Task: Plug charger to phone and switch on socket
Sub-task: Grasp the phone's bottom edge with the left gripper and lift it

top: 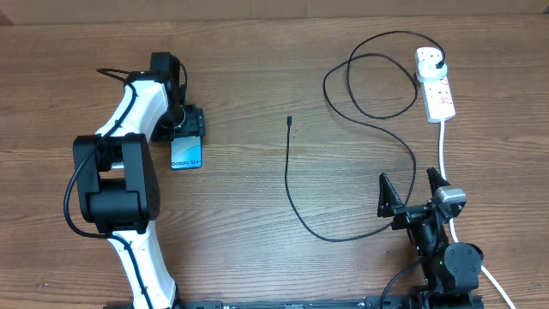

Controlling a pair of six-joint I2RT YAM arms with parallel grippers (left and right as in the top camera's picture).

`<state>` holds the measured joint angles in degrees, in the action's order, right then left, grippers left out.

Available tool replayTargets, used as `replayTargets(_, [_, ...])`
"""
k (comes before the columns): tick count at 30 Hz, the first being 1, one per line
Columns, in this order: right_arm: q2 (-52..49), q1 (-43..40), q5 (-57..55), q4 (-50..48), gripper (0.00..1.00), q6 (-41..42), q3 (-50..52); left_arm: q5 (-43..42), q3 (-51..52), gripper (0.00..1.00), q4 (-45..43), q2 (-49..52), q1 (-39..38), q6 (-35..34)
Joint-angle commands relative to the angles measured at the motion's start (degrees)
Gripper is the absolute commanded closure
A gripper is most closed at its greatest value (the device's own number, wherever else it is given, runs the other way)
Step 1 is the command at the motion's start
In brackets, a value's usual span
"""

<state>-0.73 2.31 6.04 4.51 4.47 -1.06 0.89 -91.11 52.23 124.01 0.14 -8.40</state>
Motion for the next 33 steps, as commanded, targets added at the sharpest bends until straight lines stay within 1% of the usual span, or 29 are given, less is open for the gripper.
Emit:
replayTargets(1, [0.57,0.31,0.17,-0.26,0.0,0.17,0.61,-1.57,0.68,0.21,-0.02,1.05,0.15,2.14])
replayTargets(6, [0.57,0.31,0.17,-0.26,0.0,0.17,0.61,-2.38,1.16,0.21,-0.39,1.09,0.15,3.74])
replayTargets(20, [0.57,0.31,0.2,-0.26,0.0,0.17,0.61,-1.77,2.89,0.22,-1.75,1.18,0.17,3.74])
replayTargets(29, [0.57,0.31,0.17,-0.26,0.0,0.17,0.61,-1.79,2.89,0.25,-1.7,1.18,0.2,3.72])
replayTargets(33, [0.57,0.31,0.17,-0.26,0.0,0.17,0.61,-1.79,2.89,0.29,-1.7,1.18,0.2,3.72])
